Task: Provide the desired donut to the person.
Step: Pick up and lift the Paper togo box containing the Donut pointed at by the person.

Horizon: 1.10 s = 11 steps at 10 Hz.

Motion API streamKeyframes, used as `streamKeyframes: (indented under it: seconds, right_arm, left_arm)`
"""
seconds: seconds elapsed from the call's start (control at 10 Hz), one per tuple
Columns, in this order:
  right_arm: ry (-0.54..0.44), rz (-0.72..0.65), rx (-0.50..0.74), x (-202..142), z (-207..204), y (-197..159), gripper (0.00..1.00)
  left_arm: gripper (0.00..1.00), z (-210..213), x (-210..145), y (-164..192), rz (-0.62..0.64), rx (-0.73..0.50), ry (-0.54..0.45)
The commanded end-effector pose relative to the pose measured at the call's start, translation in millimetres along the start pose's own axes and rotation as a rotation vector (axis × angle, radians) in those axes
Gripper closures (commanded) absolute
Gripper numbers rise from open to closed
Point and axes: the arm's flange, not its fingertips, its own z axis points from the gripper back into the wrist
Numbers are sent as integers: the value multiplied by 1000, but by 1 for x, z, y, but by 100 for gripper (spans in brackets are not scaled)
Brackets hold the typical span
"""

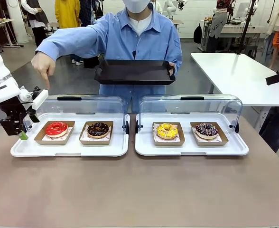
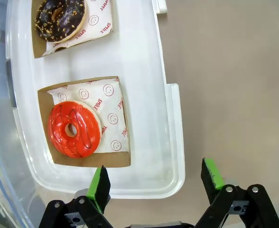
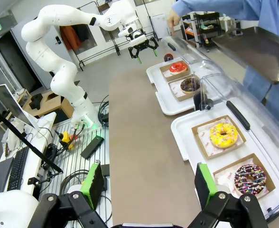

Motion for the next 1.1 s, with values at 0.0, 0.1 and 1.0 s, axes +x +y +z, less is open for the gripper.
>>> streamKeyframes:
  seconds: [0.0, 0.1, 1.0]
  right_arm:
    - [-5, 1, 4, 0, 0, 0, 0]
    - [-5, 1, 4, 0, 0, 0, 0]
    - [-5, 1, 4, 0, 0, 0, 0]
  left_arm:
    - [0, -1, 0, 0, 0, -2, 0]
    - [0, -14, -2, -3, -12, -15, 8]
    - [0, -69, -1, 37, 4, -7, 146]
